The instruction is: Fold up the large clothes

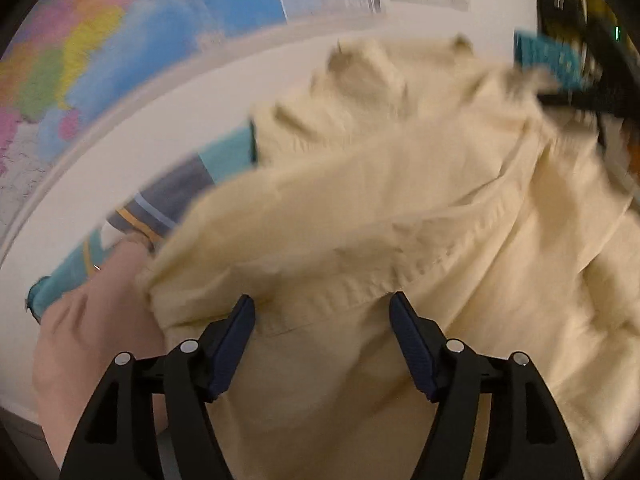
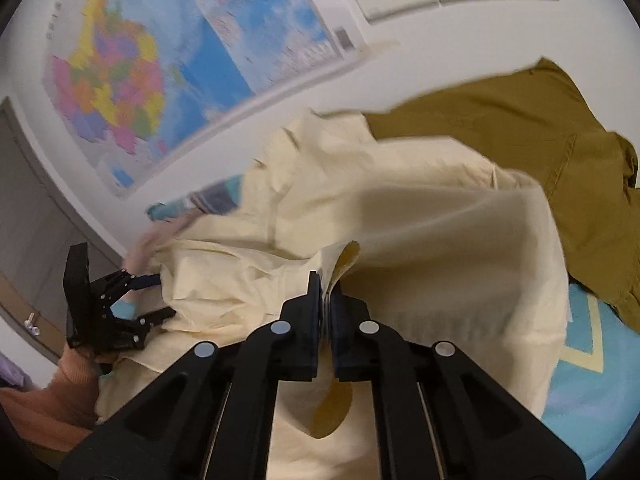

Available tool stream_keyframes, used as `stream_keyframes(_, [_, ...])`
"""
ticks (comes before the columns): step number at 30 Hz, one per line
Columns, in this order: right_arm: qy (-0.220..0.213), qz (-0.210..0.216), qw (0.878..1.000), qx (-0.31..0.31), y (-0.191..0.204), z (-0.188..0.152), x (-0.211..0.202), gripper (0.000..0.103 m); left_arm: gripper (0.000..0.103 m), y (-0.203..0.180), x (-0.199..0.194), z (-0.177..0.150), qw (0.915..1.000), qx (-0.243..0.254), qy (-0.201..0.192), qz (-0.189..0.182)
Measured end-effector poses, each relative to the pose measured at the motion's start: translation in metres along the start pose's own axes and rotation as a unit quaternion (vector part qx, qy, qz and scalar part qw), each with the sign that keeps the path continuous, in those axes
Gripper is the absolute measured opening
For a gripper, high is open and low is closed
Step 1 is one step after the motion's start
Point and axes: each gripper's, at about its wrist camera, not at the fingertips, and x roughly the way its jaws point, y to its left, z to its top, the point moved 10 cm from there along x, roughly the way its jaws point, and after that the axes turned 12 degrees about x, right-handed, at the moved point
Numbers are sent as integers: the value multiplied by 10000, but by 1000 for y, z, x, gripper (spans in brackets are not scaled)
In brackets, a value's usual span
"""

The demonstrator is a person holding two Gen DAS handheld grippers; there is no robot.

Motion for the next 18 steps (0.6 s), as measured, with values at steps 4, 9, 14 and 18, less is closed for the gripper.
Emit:
stream_keyframes(4, [-28, -143, 9997, 208, -11, -1, 3, 23, 69, 6, 16, -3, 9992, -295, 204, -173])
stream_keyframes(9, [-779, -36, 9966, -277, 21, 5, -45, 35, 69, 12, 7, -3, 9985, -501, 196, -140])
stream_keyframes(14, [-337, 271, 9895, -1380, 73, -26, -32, 40, 69, 13, 3, -5, 9986, -507, 128, -84])
stream_keyframes(18, [299, -299, 9847, -1690, 59, -42, 24, 39, 70, 6, 10, -7, 9983, -527, 263, -3])
